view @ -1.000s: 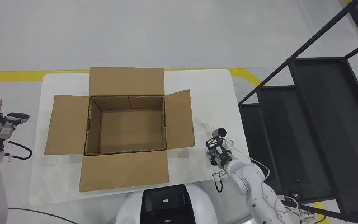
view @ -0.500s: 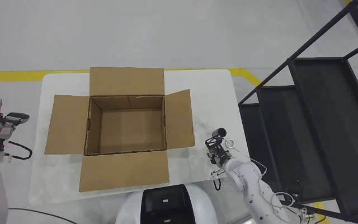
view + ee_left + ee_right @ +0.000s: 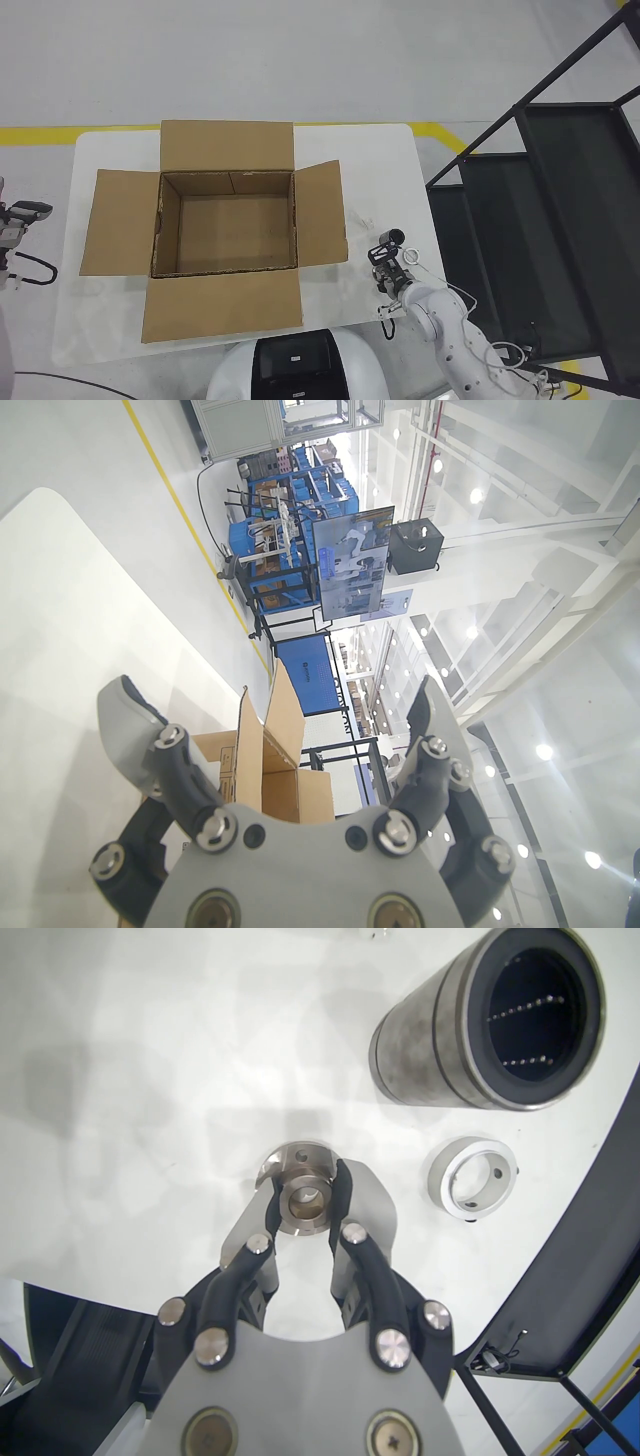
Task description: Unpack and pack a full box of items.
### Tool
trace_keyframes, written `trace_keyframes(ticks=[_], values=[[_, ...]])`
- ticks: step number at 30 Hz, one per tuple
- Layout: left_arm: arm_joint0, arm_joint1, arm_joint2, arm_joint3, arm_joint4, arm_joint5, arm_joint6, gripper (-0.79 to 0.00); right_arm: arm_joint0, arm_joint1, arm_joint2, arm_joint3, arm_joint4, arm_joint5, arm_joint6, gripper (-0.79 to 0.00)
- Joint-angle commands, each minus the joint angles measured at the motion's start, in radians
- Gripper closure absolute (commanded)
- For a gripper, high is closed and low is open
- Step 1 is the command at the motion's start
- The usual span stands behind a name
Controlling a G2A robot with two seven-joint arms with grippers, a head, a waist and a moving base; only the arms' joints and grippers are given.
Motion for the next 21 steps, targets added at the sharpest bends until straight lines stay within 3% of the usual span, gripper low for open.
trace_keyframes(ticks=[1, 7, 13, 21], values=[[0.000, 0.000, 0.000, 0.000, 0.000, 0.000, 0.000, -0.785, 0.003, 0.000, -0.003, -0.002, 0.002, -0.003, 0.001, 0.000], [0.000, 0.000, 0.000, 0.000, 0.000, 0.000, 0.000, -0.785, -0.021, 0.004, 0.006, -0.070, 0.031, -0.029, 0.010, 0.000], [0.000, 0.000, 0.000, 0.000, 0.000, 0.000, 0.000, -0.785, -0.092, 0.016, 0.048, -0.209, 0.092, -0.126, 0.029, 0.000], [0.000, 0.000, 0.000, 0.000, 0.000, 0.000, 0.000, -0.785, -0.228, 0.036, 0.215, -0.460, 0.278, -0.236, 0.036, 0.000]])
